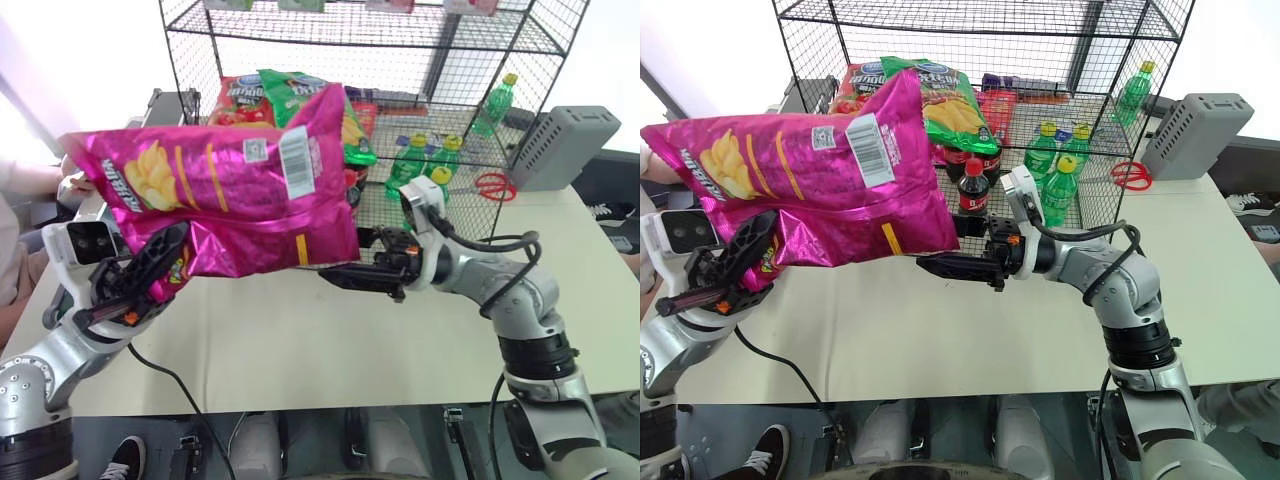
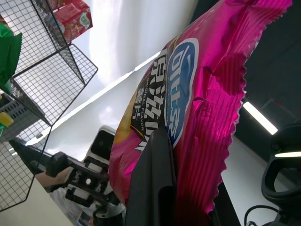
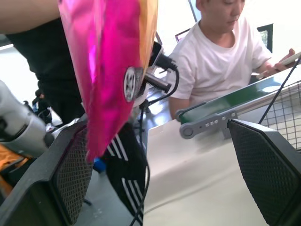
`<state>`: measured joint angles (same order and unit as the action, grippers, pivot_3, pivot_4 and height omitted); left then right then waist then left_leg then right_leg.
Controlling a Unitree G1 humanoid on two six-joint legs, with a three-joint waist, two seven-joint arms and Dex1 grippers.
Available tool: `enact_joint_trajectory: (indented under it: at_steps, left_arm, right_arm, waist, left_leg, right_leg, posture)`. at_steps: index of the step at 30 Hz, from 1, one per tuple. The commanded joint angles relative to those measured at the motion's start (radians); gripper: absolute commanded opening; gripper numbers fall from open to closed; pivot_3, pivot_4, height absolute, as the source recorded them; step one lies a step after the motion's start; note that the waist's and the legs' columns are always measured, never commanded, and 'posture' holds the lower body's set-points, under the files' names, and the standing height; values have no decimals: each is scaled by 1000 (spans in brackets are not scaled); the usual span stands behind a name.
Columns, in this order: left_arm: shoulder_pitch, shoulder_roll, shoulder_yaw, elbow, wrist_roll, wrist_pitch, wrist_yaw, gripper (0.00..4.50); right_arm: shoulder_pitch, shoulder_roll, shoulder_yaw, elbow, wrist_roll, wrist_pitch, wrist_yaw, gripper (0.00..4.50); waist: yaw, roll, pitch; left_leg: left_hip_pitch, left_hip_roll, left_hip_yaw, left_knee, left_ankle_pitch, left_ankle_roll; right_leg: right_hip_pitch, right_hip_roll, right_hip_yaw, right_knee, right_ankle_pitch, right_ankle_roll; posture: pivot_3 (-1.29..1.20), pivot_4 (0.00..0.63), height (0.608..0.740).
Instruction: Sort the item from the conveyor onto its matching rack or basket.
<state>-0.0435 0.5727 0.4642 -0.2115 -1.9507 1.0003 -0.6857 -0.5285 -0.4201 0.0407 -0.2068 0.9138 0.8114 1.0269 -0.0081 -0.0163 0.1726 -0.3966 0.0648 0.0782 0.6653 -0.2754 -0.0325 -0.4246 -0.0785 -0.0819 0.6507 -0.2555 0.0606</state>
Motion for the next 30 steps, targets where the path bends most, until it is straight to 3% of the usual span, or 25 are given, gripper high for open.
enact_joint_trajectory:
  at_steps: [1,7,12,15,22,24,27,30]
  left_arm:
    - [-10,-5,20,-1,-22,14,11,48]
    - [-18,-15,13,-2,-22,28,24,48]
    - [-13,-4,-8,-11,-22,20,35,48]
    - [-6,5,-9,-22,-19,11,39,0]
    - [16,29,-16,-36,23,20,14,0]
    - [26,43,-24,-47,52,32,-3,0]
    - [22,70,-40,-17,43,49,4,913]
    - [10,74,-33,-16,65,30,-2,2386]
  right_arm:
    - [-36,-14,-32,-48,99,56,36,4500]
    - [-62,-41,-51,-61,186,135,37,4500]
    - [-64,-59,-21,-68,160,137,48,4500]
    - [-68,-51,-25,-50,160,136,38,3630]
    - [-61,-55,-26,-49,146,125,40,50]
    - [-58,-53,-27,-49,142,116,43,11]
    - [-57,-60,-29,-44,134,112,53,0]
    - [-51,-66,-35,-47,119,103,53,0]
  waist:
    - [-2,0,0]
    - [-4,0,0]
    - [-3,0,0]
    - [-3,0,0]
    - [-3,0,0]
    - [-3,0,0]
    - [-3,0,0]
    - [-3,0,0]
  left_leg:
    - [0,0,0,0,0,0]
    - [0,0,-1,0,0,0]
    - [0,0,-1,0,0,0]
    - [0,0,-1,0,0,0]
    - [0,0,-1,0,0,0]
    - [0,0,0,0,0,0]
    - [0,0,0,0,0,0]
    - [0,0,0,-1,0,0]
  right_leg:
    - [0,0,0,0,0,0]
    - [0,0,0,0,0,0]
    - [0,0,0,0,0,0]
    - [0,0,0,0,0,0]
    - [0,0,0,0,0,0]
    - [0,0,0,-1,0,0]
    - [-1,0,0,-1,0,0]
    - [-1,0,0,-1,0,0]
  posture:
    - [0,150,740]
    - [0,150,740]
    - [0,150,740]
    - [0,150,740]
    - [0,150,740]
    - [0,150,740]
    - [0,150,740]
    - [0,150,740]
